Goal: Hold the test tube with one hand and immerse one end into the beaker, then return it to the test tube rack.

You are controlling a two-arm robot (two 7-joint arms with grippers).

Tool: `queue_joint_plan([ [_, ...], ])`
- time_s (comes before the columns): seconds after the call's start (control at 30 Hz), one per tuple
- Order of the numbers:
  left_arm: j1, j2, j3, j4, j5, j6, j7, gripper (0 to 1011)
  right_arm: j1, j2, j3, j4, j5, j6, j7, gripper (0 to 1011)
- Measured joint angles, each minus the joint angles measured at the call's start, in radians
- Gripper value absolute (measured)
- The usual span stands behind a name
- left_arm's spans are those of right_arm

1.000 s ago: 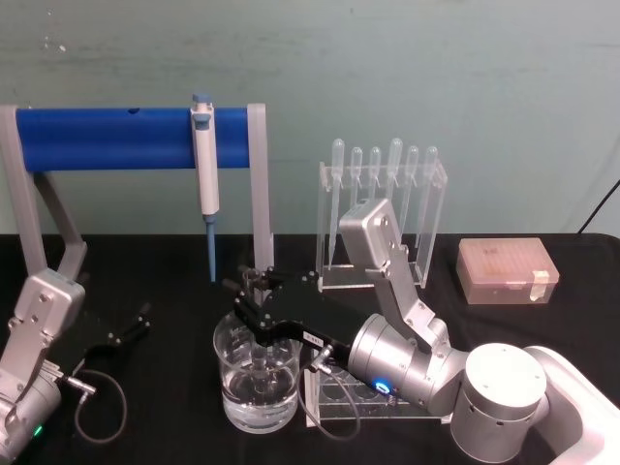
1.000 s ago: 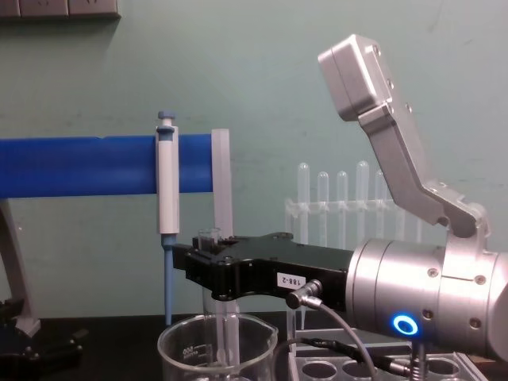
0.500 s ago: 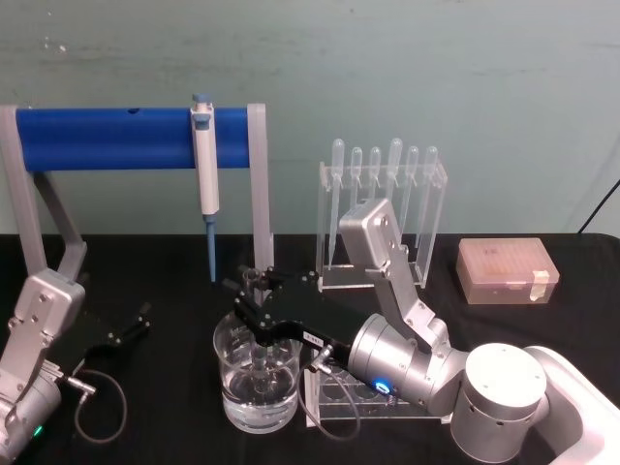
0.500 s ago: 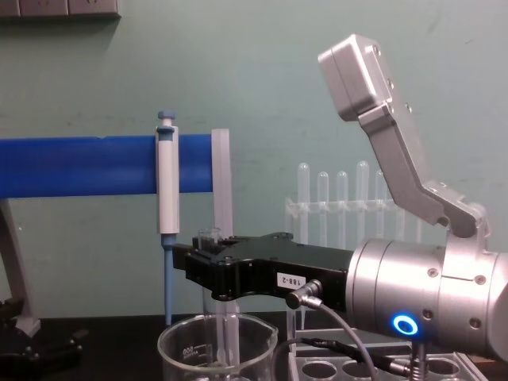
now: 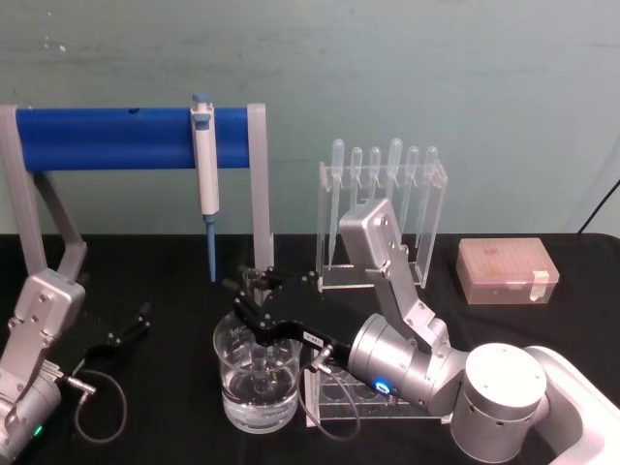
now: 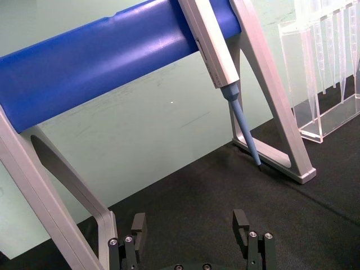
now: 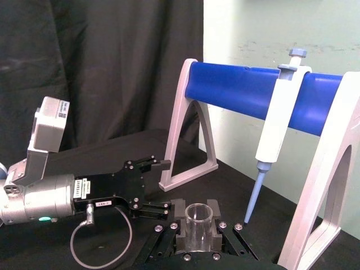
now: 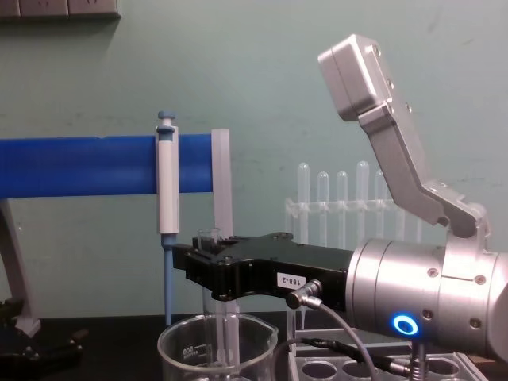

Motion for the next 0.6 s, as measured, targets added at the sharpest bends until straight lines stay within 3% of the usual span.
queue_joint_plan([
  [0.6,0.0,0.0,0.0,0.0,0.0,0.0,0.0,1000,0.0,0.0,0.0,0.0,0.0,0.0,0.0,224],
])
